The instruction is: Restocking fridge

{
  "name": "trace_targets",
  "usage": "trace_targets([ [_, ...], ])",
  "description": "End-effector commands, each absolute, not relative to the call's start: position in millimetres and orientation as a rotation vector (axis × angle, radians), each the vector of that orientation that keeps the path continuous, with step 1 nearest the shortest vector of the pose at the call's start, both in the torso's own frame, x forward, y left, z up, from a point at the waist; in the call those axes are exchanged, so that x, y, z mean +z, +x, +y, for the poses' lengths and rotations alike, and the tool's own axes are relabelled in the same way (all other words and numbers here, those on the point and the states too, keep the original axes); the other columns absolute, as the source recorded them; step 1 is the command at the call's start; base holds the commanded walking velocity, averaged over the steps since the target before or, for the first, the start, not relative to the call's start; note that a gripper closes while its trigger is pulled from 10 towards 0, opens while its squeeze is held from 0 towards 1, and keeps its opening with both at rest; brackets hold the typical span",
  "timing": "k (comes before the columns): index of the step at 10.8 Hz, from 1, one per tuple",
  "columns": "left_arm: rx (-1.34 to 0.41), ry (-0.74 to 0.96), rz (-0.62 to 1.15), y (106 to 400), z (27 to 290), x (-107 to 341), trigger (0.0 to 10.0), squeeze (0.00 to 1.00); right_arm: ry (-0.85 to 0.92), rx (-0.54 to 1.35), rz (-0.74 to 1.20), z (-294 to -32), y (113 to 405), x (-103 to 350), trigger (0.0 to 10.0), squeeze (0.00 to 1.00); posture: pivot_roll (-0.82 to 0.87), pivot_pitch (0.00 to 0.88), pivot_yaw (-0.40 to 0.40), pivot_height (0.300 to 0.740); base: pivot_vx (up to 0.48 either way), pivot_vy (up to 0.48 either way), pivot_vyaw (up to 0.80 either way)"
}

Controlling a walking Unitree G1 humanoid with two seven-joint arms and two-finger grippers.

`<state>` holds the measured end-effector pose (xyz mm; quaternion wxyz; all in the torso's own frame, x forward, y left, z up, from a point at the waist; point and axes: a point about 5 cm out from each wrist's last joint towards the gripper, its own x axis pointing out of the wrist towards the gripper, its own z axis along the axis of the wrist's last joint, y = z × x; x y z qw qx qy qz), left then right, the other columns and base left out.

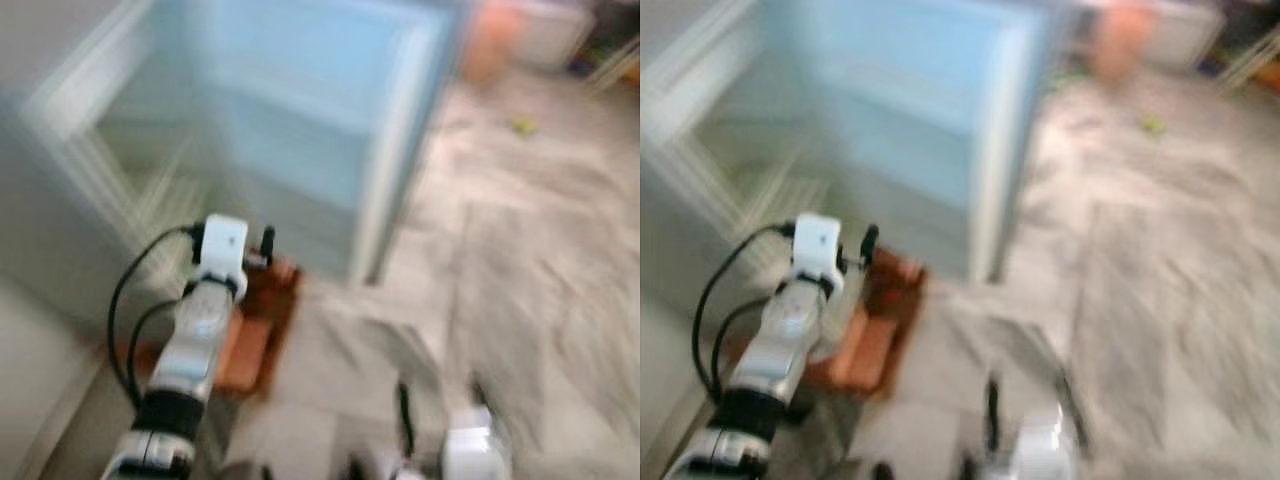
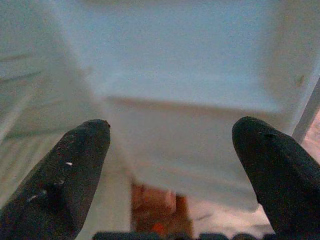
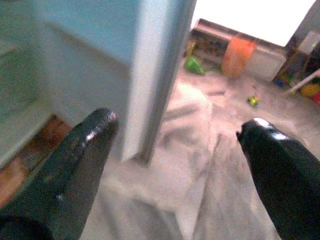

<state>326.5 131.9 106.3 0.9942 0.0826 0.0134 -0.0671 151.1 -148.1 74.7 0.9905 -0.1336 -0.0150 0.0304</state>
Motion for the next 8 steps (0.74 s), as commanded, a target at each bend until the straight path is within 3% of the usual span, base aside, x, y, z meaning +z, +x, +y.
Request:
trace_targets([
  [1,-0.131,0.170,0.034,329.6,127.5,106.6,10.0,0.00,-0.263,-0.036,-0.074,-195.8,219.6,109.2,10.0,0.00,-0.06,0.154,0.027,0.740,0.480,0.000,0.00],
  [2,-0.117,0.167,0.030,332.1,131.1,108.2,10.0,0.00,-0.220,-0.029,-0.129,-213.5,268.8,143.0,10.0,0.00,-0.05,0.151,0.028,0.740,0.480,0.000,0.00],
  [3,-0.113,0.144,0.000,332.3,132.5,111.9,10.0,0.00,-0.205,-0.005,-0.148,-208.2,274.3,144.4,10.0,0.00,-0.05,0.149,0.026,0.740,0.480,0.000,0.00],
  [6,-0.055,0.135,0.032,327.2,141.4,103.1,10.0,0.00,-0.166,0.147,-0.077,-174.4,268.1,128.0,10.0,0.00,-0.03,0.142,0.026,0.740,0.000,0.000,0.00],
  [8,-0.112,0.113,0.023,334.4,133.4,108.2,10.0,0.00,-0.139,0.217,-0.058,-160.8,265.2,123.4,10.0,0.00,-0.03,0.135,0.022,0.740,0.439,0.000,0.00],
])
